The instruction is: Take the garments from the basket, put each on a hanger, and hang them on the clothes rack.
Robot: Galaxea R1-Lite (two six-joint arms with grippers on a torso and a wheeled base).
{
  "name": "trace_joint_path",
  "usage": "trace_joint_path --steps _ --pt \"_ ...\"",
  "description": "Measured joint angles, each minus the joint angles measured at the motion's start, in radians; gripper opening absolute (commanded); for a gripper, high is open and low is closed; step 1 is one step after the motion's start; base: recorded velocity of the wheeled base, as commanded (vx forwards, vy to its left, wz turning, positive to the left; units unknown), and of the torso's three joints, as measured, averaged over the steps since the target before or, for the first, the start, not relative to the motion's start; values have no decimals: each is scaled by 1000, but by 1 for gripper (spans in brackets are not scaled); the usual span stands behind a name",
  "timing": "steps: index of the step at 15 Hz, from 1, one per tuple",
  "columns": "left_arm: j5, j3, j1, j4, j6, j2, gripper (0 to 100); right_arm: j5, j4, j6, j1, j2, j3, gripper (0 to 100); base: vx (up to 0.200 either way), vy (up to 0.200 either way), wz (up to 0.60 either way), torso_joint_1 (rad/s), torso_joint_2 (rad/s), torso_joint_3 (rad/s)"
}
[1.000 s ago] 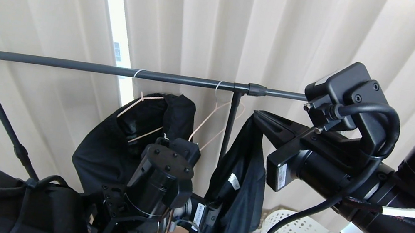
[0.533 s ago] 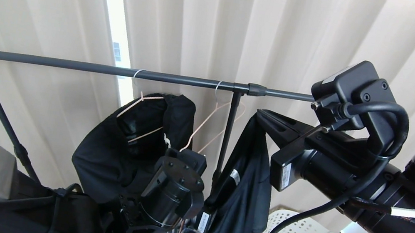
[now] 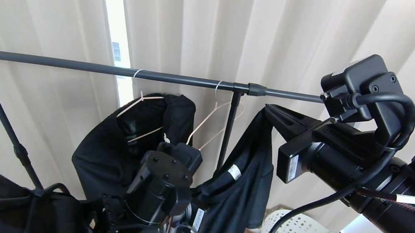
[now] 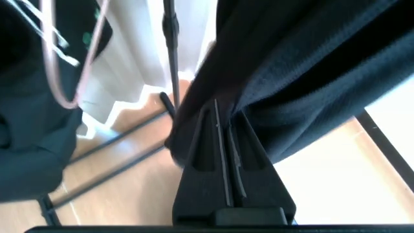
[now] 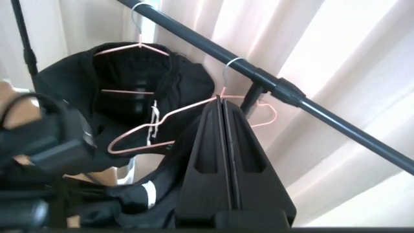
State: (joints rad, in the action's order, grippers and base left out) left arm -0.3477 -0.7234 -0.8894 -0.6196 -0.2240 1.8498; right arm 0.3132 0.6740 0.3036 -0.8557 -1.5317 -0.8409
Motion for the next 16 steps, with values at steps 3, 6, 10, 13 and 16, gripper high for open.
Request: trace_joint_path --steps 3,6,10,13,16 --pt "0 16 47 0 84 -109 0 -1 -4 4 19 14 8 0 0 0 0 0 0 0" --pt "0 6 83 0 133 -193 0 -2 -12 37 23 37 33 0 0 0 0 0 0 0" --pt "1 6 91 7 184 -271 0 -5 -17 170 24 95 117 0 0 0 0 0 0 0" --pt "5 -5 112 8 238 -297 0 -10 -58 218 23 146 166 0 0 0 0 0 0 0" --pt "12 -27 131 8 261 -304 0 -11 -65 216 23 156 201 0 0 0 0 0 0 0"
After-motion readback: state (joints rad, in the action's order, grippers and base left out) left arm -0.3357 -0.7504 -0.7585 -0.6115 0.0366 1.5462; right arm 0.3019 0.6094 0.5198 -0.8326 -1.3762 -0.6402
